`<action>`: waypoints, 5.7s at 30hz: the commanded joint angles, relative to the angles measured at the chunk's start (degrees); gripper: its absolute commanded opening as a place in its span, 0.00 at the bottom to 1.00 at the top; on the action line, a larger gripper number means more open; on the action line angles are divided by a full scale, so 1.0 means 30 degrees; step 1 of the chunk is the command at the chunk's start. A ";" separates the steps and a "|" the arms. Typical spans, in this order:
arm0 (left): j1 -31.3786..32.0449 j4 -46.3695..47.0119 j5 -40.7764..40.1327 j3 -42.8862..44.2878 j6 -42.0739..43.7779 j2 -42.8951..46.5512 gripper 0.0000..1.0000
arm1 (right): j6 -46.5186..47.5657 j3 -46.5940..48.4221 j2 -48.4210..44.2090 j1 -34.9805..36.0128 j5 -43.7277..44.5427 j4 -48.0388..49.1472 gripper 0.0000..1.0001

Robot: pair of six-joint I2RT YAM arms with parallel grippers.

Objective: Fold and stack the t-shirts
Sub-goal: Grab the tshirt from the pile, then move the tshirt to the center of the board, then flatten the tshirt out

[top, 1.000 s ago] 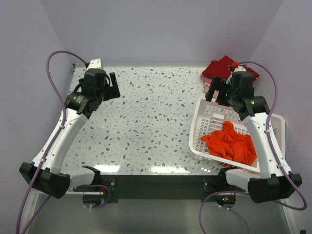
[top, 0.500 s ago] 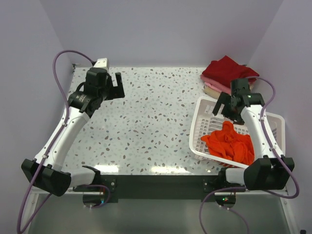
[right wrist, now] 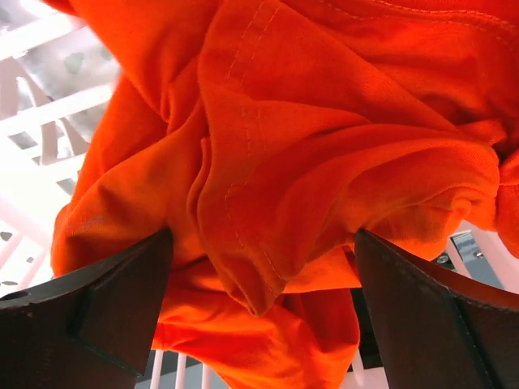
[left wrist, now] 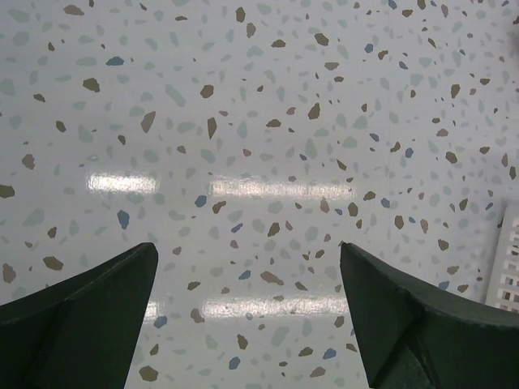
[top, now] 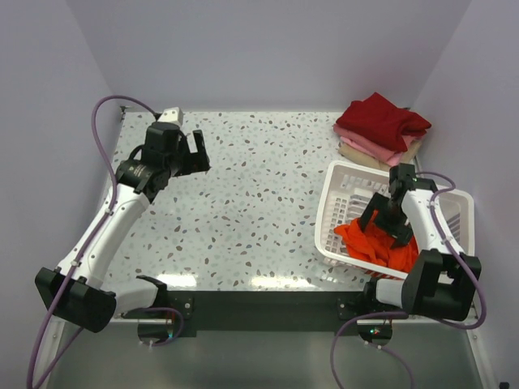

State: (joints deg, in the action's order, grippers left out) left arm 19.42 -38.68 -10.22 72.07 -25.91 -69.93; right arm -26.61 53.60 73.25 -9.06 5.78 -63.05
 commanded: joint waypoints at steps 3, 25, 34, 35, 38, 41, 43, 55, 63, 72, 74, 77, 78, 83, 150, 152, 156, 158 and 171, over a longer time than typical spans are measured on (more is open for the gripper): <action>0.0031 0.0851 -0.0168 -0.0089 -0.0503 0.0576 1.00 | -0.0007 -0.0056 0.0337 -0.0378 0.0036 0.0947 0.88; 0.0031 0.1671 -0.0256 0.0760 0.0609 -0.1152 1.00 | 0.0403 0.8163 -0.1420 -0.0994 0.4252 -0.4001 0.00; 0.0001 0.1262 -0.0988 0.0819 0.0698 -0.0949 1.00 | -0.0122 1.9203 0.0833 -0.0965 0.1160 -0.5236 0.00; 0.0001 0.1290 -0.1017 0.0819 0.0698 -0.0860 1.00 | -0.0414 2.0150 0.1416 -0.0964 0.0453 -0.5148 0.00; -0.0028 0.1203 -0.1134 0.0878 0.0668 -0.0422 1.00 | -0.0971 2.3345 0.2385 -0.0614 -0.1924 -0.4301 0.00; -0.0028 0.0998 -0.1426 0.0937 0.0581 -0.0040 1.00 | -0.1353 2.6071 0.3090 0.0700 -0.4146 -0.2637 0.00; -0.0028 0.0939 -0.1603 0.0878 0.0435 0.0340 1.00 | -0.1442 2.7330 0.3647 0.2516 -0.4708 -0.0736 0.00; -0.0057 0.0120 -0.2248 0.0409 -0.1352 0.2011 1.00 | -0.4285 2.8768 0.6516 0.9987 -0.9135 1.0612 0.00; -0.0057 -0.1111 -0.3009 0.0438 -0.1967 0.2889 1.00 | -0.4079 2.8453 0.8423 1.2863 -0.9105 1.2197 0.00; -0.0057 -0.2488 -0.4941 0.0410 -0.2845 0.3798 1.00 | -0.2266 2.2505 0.9152 1.3772 -0.6326 0.9333 0.35; -0.0057 -0.2752 -0.5526 0.0147 -0.3109 0.3857 1.00 | -0.0604 2.3027 1.0936 1.3772 -0.5593 0.6203 0.73; -0.0028 -0.2811 -0.5648 -0.0819 -0.3549 0.3799 1.00 | 0.1216 2.3209 1.2113 1.3889 -0.3981 0.3300 0.90; -0.0057 -0.2782 -0.5589 -0.1459 -0.3724 0.3654 1.00 | 0.1456 2.1930 1.1999 1.3947 -0.3717 0.3175 0.91; -0.0057 -0.1495 -0.3688 -0.3222 -0.4165 0.2747 1.00 | 0.1371 1.6565 0.9457 1.3977 -0.4298 0.4870 0.93; 0.1525 0.6183 0.1794 -0.6066 -0.5162 -0.6190 0.37 | -0.0710 0.7328 0.6871 1.3948 -0.5179 0.6631 0.93; 0.1525 0.6270 0.1999 -0.6153 -0.5161 -0.6308 0.25 | -0.0739 0.7356 0.6900 1.3948 -0.5150 0.6572 0.93; 0.1525 0.6009 0.2029 -0.5862 -0.5191 -0.6046 0.05 | -0.0681 0.7415 0.6930 1.3948 -0.5121 0.6514 0.93; 0.1525 0.5397 0.2000 -0.5131 -0.5162 -0.5812 0.00 | -0.0710 0.7473 0.6988 1.3947 -0.5324 0.6484 0.93; 0.0530 0.2405 0.1853 0.1549 -0.4518 -0.4727 0.00 | -0.1061 0.9494 1.0384 1.5821 -0.6965 0.8971 0.90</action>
State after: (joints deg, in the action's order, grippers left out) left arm 22.59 -28.67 -4.29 73.12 -40.88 -86.19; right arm -29.17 79.05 103.20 36.58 -12.86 -39.57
